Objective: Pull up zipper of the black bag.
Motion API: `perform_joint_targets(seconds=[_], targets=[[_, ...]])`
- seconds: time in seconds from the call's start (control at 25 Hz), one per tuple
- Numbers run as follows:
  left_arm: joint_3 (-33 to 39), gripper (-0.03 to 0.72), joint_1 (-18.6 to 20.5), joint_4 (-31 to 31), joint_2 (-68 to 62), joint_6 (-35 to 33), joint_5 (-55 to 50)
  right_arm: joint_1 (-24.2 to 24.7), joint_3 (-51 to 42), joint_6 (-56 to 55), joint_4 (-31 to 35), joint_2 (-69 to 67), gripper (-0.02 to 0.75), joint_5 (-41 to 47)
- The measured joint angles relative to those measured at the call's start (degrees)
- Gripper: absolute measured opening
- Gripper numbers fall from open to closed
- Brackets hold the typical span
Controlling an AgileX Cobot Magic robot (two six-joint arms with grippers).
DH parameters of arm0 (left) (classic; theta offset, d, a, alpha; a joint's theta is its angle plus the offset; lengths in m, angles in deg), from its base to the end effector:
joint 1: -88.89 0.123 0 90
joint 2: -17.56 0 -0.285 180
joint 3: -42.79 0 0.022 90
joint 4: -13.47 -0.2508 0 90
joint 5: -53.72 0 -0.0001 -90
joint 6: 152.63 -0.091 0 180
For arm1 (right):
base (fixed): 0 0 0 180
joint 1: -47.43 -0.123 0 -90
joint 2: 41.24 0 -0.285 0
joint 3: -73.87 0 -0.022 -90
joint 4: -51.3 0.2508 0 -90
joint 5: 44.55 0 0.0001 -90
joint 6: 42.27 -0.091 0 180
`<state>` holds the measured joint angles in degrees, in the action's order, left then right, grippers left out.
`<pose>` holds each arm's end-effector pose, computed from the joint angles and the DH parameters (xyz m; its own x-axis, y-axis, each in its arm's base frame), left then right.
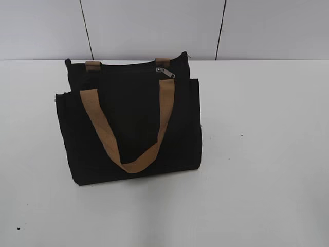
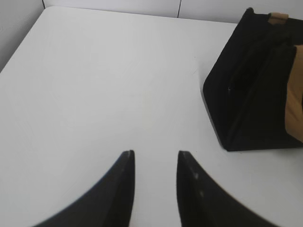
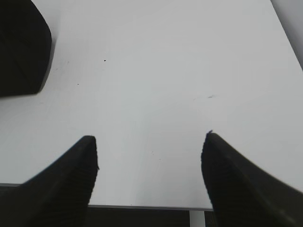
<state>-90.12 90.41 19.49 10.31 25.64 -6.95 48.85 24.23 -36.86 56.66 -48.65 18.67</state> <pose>-0.0094 -0.0086 0.2848 -0.4216 -0.0325 -0.9062 0.0475 0.9972 -0.0579 -0.0056 0.0077 0.2690 -0.4992 -0.0396 -0.8656 -0.0735 0.9973 -0.0032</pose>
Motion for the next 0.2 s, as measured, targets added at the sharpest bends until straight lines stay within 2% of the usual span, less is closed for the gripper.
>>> perform_joint_targets(seconds=[0.2], targets=[[0.0, 0.241, 0.0, 0.0, 0.0, 0.0, 0.0, 0.0, 0.0, 0.0, 0.1, 0.0, 0.524, 0.0]])
